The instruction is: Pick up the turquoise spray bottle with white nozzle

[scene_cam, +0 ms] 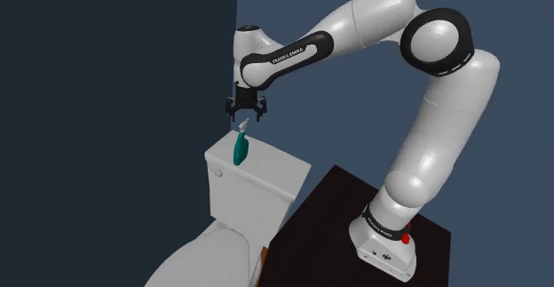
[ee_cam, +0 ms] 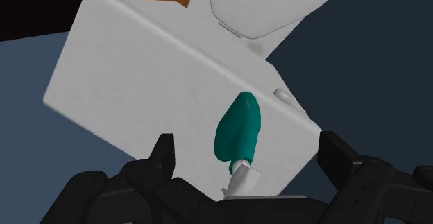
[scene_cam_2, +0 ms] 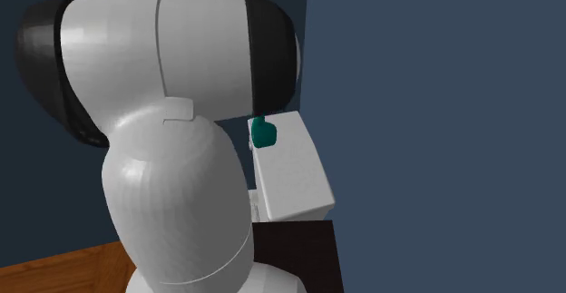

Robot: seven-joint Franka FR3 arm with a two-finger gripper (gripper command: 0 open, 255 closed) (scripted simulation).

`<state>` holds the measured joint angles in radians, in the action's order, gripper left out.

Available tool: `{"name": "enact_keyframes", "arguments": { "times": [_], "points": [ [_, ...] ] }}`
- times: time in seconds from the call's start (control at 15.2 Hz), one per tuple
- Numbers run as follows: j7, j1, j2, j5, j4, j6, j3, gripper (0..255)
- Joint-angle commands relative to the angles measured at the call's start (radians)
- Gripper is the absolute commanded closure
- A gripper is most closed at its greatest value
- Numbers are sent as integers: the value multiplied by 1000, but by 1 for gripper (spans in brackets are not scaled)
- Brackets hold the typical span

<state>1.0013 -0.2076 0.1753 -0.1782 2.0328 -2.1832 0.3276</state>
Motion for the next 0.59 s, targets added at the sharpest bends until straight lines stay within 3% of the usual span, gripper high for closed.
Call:
{"name": "enact_keyframes", "arguments": {
  "times": [0.0, 0.53],
  "points": [
    [74, 8, 74, -33, -57, -3, -15, 0],
    [253, 34, 318, -100, -247, -22, -97, 0]
  ]
}}
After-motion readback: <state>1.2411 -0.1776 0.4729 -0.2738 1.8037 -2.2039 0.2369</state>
